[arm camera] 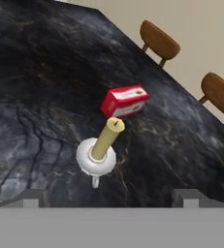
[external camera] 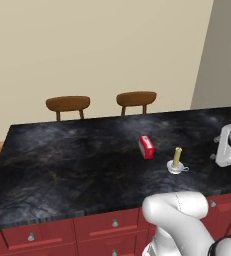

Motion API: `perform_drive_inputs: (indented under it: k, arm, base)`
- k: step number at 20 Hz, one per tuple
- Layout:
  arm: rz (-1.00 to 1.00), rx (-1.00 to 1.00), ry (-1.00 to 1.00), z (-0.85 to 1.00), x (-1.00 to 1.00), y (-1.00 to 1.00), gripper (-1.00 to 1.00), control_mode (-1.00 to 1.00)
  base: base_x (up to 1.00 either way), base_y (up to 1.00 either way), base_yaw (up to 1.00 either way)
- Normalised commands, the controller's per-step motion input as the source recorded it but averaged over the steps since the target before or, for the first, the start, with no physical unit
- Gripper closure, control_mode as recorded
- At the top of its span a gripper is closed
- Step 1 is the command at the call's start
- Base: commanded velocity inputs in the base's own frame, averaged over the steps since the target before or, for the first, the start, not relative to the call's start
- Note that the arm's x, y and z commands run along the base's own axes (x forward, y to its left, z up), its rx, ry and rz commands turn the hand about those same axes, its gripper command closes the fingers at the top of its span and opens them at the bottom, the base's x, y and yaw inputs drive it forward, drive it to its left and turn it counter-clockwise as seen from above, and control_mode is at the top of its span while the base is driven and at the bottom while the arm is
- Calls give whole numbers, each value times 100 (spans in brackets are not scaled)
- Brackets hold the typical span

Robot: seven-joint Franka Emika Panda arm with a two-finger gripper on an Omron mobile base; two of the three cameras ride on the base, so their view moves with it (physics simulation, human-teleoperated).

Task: Pick the jar and candle from the dining table and place them in the open cabinet. Close the cabinet after placing the objects.

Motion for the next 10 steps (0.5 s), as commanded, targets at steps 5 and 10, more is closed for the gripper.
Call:
perform_drive_inputs:
  k: [5, 10]
  arm:
    - [9, 0, 1, -47, 5, 0, -100, -100]
    - [9, 0, 1, -44, 6, 0, -100, -100]
  base:
    - [0, 0, 0]
    - [0, 0, 0]
